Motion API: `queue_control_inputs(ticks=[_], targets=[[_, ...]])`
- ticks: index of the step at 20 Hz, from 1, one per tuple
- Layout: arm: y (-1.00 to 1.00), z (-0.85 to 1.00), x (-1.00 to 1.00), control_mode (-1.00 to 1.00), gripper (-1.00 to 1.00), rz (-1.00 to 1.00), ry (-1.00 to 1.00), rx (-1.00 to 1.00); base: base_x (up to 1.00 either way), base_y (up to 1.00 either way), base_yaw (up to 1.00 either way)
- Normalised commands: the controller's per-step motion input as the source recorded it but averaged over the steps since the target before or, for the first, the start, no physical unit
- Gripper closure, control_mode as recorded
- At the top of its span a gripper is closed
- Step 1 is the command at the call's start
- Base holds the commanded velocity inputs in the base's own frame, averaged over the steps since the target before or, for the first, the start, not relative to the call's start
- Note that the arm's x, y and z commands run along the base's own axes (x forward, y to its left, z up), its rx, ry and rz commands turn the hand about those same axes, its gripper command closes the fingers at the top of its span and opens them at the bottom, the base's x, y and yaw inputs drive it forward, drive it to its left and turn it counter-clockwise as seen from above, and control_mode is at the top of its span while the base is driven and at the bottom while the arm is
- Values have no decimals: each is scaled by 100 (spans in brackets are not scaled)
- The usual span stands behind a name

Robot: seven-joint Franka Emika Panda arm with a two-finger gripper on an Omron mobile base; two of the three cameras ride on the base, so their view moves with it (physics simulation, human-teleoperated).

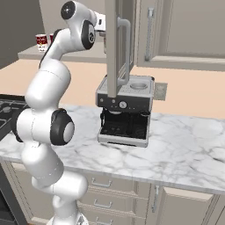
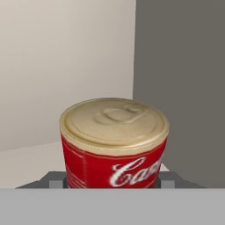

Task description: Stack two cans on top of the other two cans in the cabinet.

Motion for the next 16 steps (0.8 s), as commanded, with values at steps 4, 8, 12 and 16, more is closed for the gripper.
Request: queue_control_inputs(ticks=[4,8,12,16], targets=[[-5,-4,5,-100,100,0,1,-3,0,0,0],[-7,-8,15,-100,100,0,4,-7,0,0,0],[-4,-5,5,-100,100,0,5,-6,0,0,0],[-1,0,9,-100,100,0,0,-2,0,0,0]])
